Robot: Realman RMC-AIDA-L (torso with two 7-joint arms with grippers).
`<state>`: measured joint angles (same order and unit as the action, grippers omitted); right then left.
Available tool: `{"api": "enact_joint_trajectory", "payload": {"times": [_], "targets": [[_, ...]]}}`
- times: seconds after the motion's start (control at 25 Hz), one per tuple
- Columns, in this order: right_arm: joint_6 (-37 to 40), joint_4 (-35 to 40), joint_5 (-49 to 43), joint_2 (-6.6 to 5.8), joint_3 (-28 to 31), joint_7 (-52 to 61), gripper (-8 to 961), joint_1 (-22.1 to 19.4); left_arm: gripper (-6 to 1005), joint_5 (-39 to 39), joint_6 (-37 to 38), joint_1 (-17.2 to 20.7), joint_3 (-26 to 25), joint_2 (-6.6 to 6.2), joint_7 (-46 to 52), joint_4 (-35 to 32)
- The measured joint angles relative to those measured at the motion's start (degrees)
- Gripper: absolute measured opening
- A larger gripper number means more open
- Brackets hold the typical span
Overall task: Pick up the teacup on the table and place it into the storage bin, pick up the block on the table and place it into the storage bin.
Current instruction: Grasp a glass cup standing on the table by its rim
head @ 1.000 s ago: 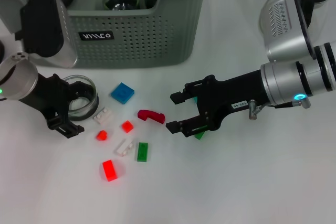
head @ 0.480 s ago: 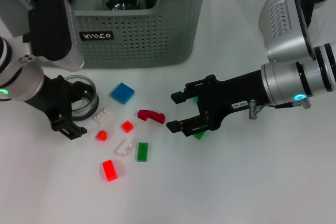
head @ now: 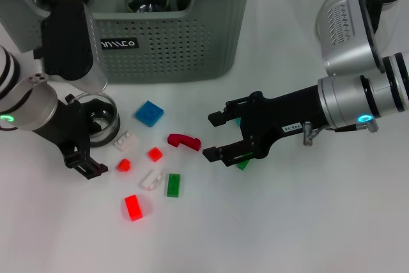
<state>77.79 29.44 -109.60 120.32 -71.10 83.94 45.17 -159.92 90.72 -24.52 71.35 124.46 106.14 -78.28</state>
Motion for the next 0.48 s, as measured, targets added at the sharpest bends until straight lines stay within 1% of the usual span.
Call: {"api": "enact_joint_trajectory", "payload": {"times": [0.04, 0.36, 0.48], "targets": [[0.00, 0.00, 0.00, 0.00, 0.00, 0.00, 760, 0.00, 825, 0.04, 0.06, 0.01, 0.00, 0.00, 0.05, -0.08], [0.00, -0.49, 0.00, 0.00, 0.00, 0.04, 761, -0.08, 716, 0.10, -0.32, 0.16, -0.04, 0.00, 1.38, -0.36], [0.00, -0.51, 0.00, 0.00, 0.00, 0.00, 761, -0.09, 650, 0.05, -0.31, -0.03, -0.03, 0.00, 1.45, -0.16]]}}
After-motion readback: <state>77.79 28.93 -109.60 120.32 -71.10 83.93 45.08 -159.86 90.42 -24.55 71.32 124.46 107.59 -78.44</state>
